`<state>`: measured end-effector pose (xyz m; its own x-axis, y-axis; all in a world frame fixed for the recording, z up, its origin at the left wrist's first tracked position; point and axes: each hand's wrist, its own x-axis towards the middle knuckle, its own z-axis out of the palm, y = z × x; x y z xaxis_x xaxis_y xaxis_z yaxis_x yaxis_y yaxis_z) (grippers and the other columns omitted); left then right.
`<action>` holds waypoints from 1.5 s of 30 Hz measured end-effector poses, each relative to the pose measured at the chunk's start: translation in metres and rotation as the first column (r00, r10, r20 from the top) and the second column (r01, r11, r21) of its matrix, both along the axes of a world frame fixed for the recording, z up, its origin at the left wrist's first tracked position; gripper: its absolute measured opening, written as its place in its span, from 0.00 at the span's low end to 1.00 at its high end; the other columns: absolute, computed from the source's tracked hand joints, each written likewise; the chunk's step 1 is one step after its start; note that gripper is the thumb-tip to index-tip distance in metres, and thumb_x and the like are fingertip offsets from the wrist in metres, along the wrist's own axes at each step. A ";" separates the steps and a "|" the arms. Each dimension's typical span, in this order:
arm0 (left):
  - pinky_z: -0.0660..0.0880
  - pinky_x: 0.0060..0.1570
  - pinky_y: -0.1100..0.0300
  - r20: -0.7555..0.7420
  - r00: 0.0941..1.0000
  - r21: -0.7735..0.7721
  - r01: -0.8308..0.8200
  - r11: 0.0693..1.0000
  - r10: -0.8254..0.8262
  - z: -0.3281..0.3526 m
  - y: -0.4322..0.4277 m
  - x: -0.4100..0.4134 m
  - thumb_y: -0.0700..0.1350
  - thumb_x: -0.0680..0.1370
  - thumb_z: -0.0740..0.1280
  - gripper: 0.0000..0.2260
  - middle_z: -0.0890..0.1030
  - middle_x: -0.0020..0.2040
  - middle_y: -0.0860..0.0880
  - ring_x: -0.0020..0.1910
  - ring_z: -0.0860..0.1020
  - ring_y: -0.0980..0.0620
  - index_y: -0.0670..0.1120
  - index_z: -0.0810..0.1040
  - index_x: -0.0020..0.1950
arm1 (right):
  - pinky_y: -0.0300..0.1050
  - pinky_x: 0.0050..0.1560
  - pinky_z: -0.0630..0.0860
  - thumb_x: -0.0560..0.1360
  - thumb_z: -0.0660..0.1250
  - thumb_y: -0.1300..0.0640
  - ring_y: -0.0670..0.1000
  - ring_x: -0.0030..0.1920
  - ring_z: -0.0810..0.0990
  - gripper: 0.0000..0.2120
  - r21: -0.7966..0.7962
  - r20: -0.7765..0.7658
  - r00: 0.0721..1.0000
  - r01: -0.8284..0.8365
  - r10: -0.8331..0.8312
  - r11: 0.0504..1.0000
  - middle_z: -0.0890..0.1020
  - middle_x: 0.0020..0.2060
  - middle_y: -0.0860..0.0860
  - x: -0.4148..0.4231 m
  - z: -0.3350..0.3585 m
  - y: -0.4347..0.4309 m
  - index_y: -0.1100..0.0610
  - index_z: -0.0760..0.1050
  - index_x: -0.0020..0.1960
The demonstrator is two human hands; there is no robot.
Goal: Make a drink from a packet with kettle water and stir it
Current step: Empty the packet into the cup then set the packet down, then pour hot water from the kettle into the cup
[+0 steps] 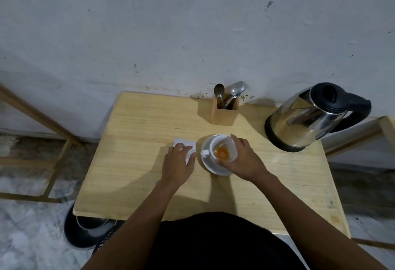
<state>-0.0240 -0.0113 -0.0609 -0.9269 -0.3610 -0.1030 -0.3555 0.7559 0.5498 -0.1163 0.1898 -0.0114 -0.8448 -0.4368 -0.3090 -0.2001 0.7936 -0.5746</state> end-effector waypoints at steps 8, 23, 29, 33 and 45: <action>0.74 0.47 0.63 -0.045 0.999 0.434 -0.006 0.901 0.029 0.030 0.037 -0.020 0.55 0.78 0.62 0.14 0.79 0.52 0.52 0.46 0.77 0.56 0.50 0.78 0.58 | 0.43 0.55 0.72 0.75 0.66 0.39 0.44 0.61 0.74 0.25 -0.191 -0.131 0.977 0.142 -0.169 0.971 0.74 0.65 0.46 -0.003 0.028 0.036 0.48 0.71 0.69; 0.70 0.48 0.59 0.059 0.892 0.495 -0.417 0.763 0.449 0.034 0.072 -0.036 0.43 0.77 0.64 0.10 0.83 0.52 0.42 0.46 0.76 0.50 0.41 0.81 0.54 | 0.34 0.56 0.66 0.77 0.65 0.46 0.44 0.61 0.69 0.19 -0.427 -0.454 0.664 0.423 -0.594 0.799 0.73 0.62 0.51 -0.060 0.093 0.160 0.54 0.75 0.64; 0.73 0.48 0.56 0.081 0.832 0.476 -0.516 0.713 0.548 0.038 0.087 -0.042 0.42 0.77 0.63 0.10 0.83 0.50 0.41 0.51 0.79 0.42 0.40 0.82 0.51 | 0.49 0.67 0.68 0.75 0.65 0.38 0.49 0.68 0.66 0.26 -0.315 -0.427 0.743 0.412 -0.515 0.855 0.69 0.67 0.49 -0.109 0.099 0.199 0.49 0.70 0.68; 0.74 0.50 0.52 0.076 0.815 0.436 -0.545 0.716 0.574 0.037 0.091 -0.045 0.41 0.77 0.62 0.11 0.84 0.48 0.38 0.51 0.79 0.39 0.37 0.82 0.48 | 0.53 0.65 0.71 0.73 0.64 0.33 0.53 0.65 0.70 0.32 -0.236 -0.360 0.841 0.337 -0.404 0.911 0.73 0.64 0.53 -0.142 0.104 0.214 0.52 0.71 0.68; 0.74 0.49 0.47 -0.004 0.760 0.279 -0.623 0.730 0.650 0.044 0.116 -0.050 0.41 0.78 0.58 0.14 0.83 0.44 0.37 0.47 0.79 0.37 0.35 0.81 0.43 | 0.48 0.46 0.79 0.65 0.71 0.30 0.50 0.42 0.83 0.28 -0.299 -0.075 0.977 0.167 -0.198 0.939 0.84 0.39 0.50 -0.202 0.112 0.237 0.56 0.79 0.44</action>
